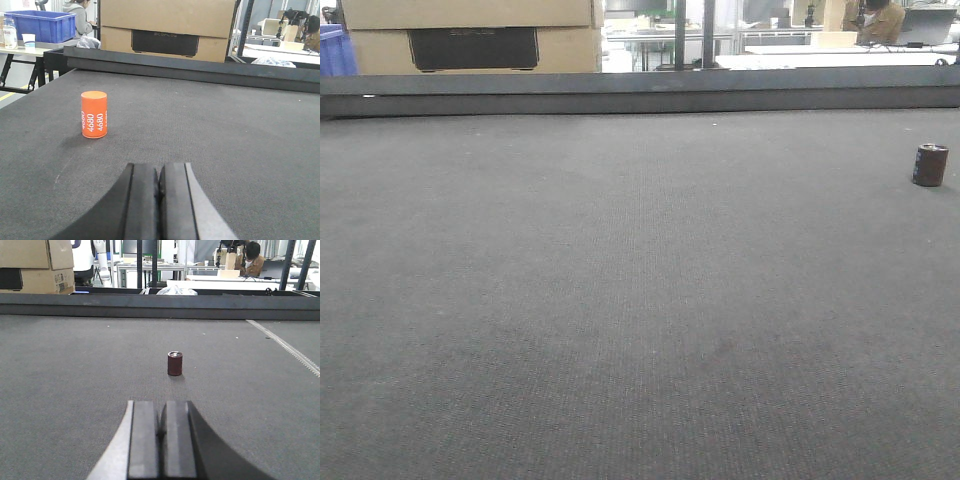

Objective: Place cylindrical capacitor in blue bin on shelf
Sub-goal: 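Move left gripper toward orange cylinder and right gripper toward maroon capacitor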

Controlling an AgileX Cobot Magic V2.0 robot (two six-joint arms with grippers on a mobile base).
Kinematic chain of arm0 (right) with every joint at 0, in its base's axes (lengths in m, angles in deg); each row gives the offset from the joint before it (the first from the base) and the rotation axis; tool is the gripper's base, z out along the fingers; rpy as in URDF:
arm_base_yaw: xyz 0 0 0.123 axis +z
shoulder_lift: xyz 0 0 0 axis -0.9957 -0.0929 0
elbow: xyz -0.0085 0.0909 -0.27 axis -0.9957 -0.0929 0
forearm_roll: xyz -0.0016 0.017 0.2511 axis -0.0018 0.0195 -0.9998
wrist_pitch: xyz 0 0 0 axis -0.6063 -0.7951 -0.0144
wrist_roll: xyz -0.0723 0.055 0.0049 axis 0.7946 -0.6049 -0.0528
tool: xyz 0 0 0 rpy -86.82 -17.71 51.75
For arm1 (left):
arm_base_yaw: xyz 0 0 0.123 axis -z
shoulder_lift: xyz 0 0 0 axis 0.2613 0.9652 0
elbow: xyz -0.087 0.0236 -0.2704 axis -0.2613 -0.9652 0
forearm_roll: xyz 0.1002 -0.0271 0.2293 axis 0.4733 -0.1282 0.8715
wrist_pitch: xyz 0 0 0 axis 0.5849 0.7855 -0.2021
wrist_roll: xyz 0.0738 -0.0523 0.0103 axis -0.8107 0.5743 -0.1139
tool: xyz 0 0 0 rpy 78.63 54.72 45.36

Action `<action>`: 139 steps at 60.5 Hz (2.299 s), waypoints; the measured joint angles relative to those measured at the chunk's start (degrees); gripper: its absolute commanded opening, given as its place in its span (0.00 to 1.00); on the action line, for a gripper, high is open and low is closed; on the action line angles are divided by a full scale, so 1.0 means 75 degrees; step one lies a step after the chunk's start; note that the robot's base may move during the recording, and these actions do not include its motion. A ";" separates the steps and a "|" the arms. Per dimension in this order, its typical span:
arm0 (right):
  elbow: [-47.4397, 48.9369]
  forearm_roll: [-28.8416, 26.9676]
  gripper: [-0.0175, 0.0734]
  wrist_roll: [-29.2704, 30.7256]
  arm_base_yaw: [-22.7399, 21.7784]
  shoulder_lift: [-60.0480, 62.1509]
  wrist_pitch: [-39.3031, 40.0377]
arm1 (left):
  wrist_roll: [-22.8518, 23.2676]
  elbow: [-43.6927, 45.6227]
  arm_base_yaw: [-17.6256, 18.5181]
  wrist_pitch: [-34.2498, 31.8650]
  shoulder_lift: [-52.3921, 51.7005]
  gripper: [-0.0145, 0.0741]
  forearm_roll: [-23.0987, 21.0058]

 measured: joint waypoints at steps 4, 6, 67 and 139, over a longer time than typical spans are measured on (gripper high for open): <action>0.0000 0.0000 0.10 0.0000 0.0000 0.0000 0.0000 | 0.0000 0.0000 0.0000 0.0000 0.0000 0.04 0.0144; 0.0000 0.0000 0.10 0.0000 0.0000 0.0000 0.0000 | 0.0000 0.0000 0.0000 0.0000 0.0000 0.04 0.0188; 0.0068 0.0000 0.10 0.0000 0.0000 0.0000 0.0978 | 0.0000 0.0361 0.0000 -0.1225 0.0000 0.04 0.0293; 0.3836 0.0213 0.81 0.0000 0.0000 -0.8791 0.2908 | 0.0016 0.5133 0.0349 0.2231 0.3674 0.84 0.0144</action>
